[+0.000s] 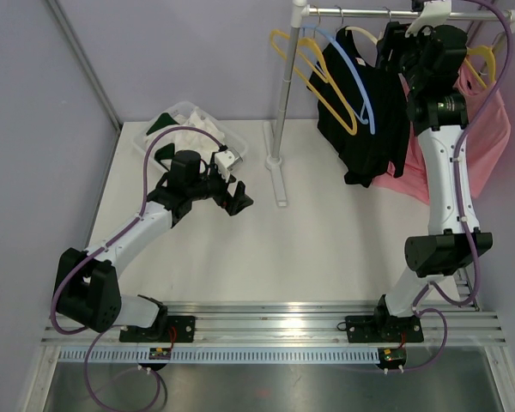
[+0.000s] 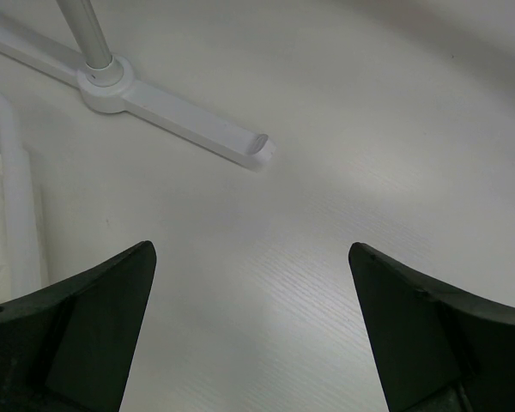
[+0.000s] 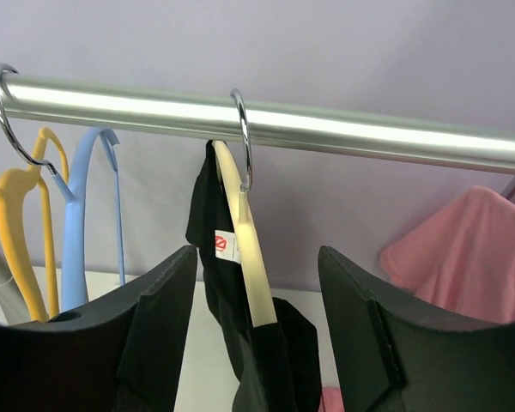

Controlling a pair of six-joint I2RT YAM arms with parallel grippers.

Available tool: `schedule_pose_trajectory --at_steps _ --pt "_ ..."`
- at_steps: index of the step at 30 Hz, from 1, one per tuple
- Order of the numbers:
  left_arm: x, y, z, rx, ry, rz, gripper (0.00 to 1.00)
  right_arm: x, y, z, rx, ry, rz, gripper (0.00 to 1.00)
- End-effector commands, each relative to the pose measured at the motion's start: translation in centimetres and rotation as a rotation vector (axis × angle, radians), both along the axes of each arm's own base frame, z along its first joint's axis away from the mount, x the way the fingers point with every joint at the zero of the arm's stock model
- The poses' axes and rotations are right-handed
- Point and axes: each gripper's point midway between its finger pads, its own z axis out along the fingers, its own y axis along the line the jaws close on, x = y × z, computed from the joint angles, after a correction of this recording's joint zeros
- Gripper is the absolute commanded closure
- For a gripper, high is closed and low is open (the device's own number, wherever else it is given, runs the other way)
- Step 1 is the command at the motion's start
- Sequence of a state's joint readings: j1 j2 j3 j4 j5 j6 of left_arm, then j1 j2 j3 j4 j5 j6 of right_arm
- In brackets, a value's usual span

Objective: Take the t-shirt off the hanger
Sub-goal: Grab a hanger with a tshirt on it with the right arm

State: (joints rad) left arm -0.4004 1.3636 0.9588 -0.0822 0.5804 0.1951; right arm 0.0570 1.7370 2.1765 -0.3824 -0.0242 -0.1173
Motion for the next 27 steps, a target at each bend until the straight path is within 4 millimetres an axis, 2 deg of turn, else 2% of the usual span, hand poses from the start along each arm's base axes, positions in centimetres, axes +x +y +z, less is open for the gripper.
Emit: schedule_pose_trajectory --at_steps 1,7,11,16,27 --pt "0.5 -0.8 2.0 -0.022 -0.056 -0.037 0.01 0.8 1.2 2.5 0.06 -0.098 0.051 0.35" --pt "0.6 -0.9 2.0 -0.019 -0.055 -0.036 0.01 2.7 1.4 2.2 0.082 -0.1 0.056 0.39" --pt "0.6 -0.9 1.9 -0.017 -0.049 -0.036 0.01 3.9 1.5 1.9 0.088 -0.113 0.054 0.48" --pt "0.6 -0.9 1.9 -0.017 -0.052 -0.037 0.01 4.2 1.7 2.0 0.097 -0.118 0.065 0.55" --pt "0.5 -0.9 2.0 -0.017 -0.054 -0.038 0.01 4.6 1.8 1.6 0.081 -0.118 0.071 0.61"
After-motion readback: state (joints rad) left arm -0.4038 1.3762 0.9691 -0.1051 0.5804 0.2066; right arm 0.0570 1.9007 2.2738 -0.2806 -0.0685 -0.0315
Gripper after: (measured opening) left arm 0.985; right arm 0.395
